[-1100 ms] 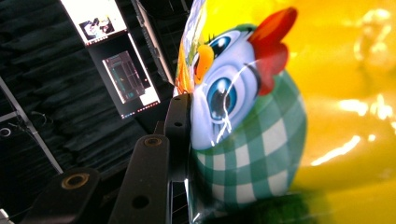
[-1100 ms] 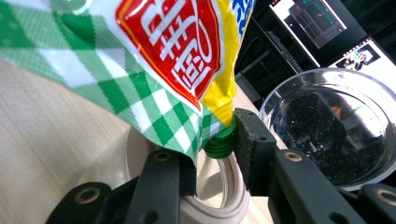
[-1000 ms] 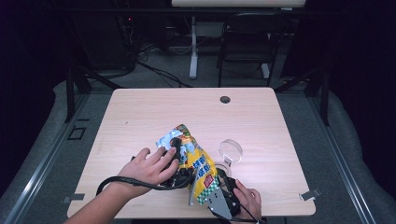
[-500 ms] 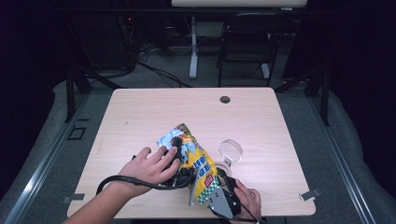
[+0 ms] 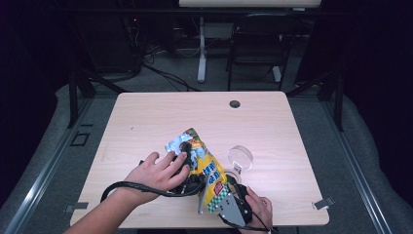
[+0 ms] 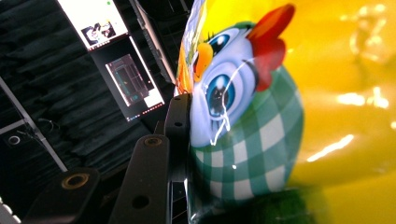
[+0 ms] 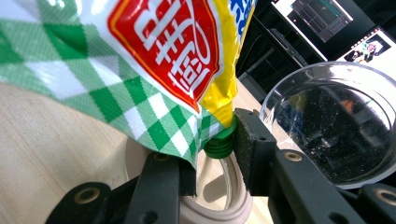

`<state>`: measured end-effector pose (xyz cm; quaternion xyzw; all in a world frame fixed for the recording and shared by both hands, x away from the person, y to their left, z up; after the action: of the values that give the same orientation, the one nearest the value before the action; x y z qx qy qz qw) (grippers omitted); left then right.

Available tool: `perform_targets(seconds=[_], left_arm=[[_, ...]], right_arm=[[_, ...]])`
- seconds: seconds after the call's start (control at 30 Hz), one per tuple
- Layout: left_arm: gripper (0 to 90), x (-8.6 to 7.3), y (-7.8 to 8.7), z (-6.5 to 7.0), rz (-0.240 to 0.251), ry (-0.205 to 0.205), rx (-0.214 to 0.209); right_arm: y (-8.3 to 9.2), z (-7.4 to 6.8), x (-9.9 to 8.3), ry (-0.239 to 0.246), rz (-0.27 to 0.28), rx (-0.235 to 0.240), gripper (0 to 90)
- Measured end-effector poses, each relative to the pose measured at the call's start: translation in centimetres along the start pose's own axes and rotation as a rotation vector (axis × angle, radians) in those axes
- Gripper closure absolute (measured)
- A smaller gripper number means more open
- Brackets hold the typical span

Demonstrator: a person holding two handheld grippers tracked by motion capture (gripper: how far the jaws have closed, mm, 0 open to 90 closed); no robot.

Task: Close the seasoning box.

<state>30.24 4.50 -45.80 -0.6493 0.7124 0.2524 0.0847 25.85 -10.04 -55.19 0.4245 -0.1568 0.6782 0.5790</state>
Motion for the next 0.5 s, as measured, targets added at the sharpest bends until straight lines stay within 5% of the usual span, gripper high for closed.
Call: perform_targets(seconds=[0.5], left_arm=[[70.6,-0.10,0.00,-0.26,-0.003,0.006,-0.012]], right_arm=[[-0.10,0.16,0.11,-0.059,0.003,0.037,70.9]])
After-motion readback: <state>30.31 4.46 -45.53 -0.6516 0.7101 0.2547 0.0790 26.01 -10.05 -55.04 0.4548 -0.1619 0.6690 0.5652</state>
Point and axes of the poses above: each handheld gripper's, and its own axes: y roughly backward along the jaws, x roughly out of its top, z roughly to its right, the point moved 5 cm from there along -y, roughly forward along the jaws, and after that the axes turned 3 degrees about -y, right-handed, at the moved point
